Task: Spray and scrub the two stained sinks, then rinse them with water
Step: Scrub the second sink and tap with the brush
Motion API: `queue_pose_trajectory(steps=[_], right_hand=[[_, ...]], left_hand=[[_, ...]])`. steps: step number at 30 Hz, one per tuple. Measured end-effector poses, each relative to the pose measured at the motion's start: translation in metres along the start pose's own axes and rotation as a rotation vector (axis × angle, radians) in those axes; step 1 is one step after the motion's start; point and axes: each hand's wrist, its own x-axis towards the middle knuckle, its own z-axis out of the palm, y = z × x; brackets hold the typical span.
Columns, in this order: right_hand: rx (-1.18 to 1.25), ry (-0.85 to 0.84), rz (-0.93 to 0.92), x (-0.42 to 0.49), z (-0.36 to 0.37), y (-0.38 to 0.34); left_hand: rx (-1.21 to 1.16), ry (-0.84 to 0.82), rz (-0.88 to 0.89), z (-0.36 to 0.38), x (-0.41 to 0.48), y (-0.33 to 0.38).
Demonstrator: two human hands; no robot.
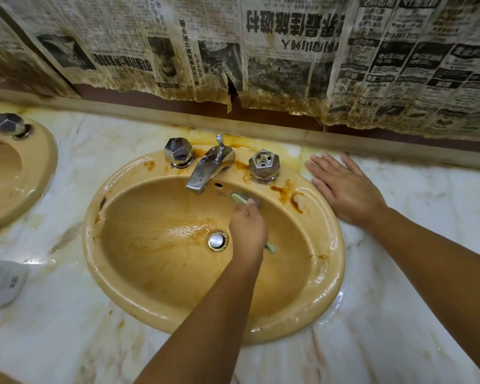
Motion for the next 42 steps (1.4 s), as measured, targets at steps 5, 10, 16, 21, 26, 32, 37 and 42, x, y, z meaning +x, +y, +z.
queue_pose_trajectory(steps=[5, 10, 16, 21, 26, 32, 37, 42], right_hand=[[-0.002, -0.004, -0.003, 0.000, -0.001, -0.001], [-0.004, -0.003, 0.001, 0.000, -0.001, -0.001], [-0.001, -0.010, 0.003, 0.000, 0.000, 0.000], [-0.007, -0.005, 0.013, 0.000, -0.001, -0.001], [-0.003, -0.004, 0.078, -0.004, 0.000, -0.006], [0.212, 0.023, 0.282, -0.030, 0.000, -0.025], [0.300, -0.036, 0.257, -0.059, -0.002, -0.054], [0.260, -0.092, 0.121, -0.050, -0.014, -0.066]], left_hand=[[0.599, -0.271, -0.005, -0.006, -0.009, -0.050], [0.682, -0.267, 0.190, -0.002, -0.012, -0.033], [1.032, -0.521, 0.020, -0.031, -0.023, -0.050], [0.388, -0.421, 0.030, -0.010, -0.050, 0.008], [0.693, -0.635, 0.083, -0.031, -0.067, -0.014], [0.626, -0.589, 0.157, -0.027, -0.066, -0.002], [0.588, -0.714, 0.137, -0.049, -0.077, -0.014], [0.749, -0.739, 0.089, -0.059, -0.073, -0.021]])
